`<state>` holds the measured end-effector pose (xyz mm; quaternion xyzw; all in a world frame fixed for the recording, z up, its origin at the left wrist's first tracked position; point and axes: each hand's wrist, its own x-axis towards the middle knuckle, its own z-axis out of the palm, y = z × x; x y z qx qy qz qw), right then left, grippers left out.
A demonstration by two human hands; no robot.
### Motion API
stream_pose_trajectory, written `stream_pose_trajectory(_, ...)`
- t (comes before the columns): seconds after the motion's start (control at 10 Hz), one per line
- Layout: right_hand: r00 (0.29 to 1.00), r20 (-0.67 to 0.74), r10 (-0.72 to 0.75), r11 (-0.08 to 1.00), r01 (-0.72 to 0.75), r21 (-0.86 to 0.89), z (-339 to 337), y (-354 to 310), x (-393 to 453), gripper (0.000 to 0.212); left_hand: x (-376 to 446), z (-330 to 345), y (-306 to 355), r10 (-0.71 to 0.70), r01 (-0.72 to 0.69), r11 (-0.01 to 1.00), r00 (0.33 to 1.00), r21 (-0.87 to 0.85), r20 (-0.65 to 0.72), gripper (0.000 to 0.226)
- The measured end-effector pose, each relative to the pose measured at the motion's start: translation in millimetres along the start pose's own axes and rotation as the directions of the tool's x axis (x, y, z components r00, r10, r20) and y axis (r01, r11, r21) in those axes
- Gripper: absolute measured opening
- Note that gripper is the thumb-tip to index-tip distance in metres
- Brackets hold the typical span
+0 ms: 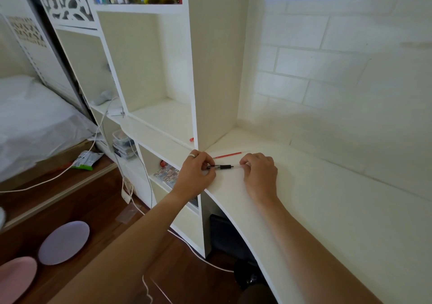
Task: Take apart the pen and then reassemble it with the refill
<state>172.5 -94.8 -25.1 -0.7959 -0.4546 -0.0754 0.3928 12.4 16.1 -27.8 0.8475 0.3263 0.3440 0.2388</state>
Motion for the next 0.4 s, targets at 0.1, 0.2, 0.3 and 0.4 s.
stream_pose_trajectory(0.1, 1.0, 0.016, 0.021, 0.999, -0.021, 0.033, -2, 1, 1, 0.021, 1, -2, 2, -0.004, 0.004, 1.0, 1.0, 0.006, 0.009, 0.012)
stream_pose_trajectory(0.2, 0.998, 0.029, 0.052, 0.996, -0.054, 0.067, -9, -4, -3, 0.023, -2, -8, 7, -0.026, 0.027, 1.0, 0.998, -0.011, 0.063, 0.016)
stream_pose_trajectory(0.3, 0.998, -0.004, 0.069, 0.986, -0.067, 0.153, -23, -7, -6, 0.022, -2, -26, 21, 0.039, -0.039, 0.999, 0.997, 0.0, 0.073, 0.025)
stream_pose_trajectory(0.4, 0.984, -0.178, -0.005, 0.946, 0.062, 0.319, -70, -24, 5, 0.017, 1, -71, 55, 0.241, -0.245, 0.969, 0.964, -0.022, -0.11, 0.025)
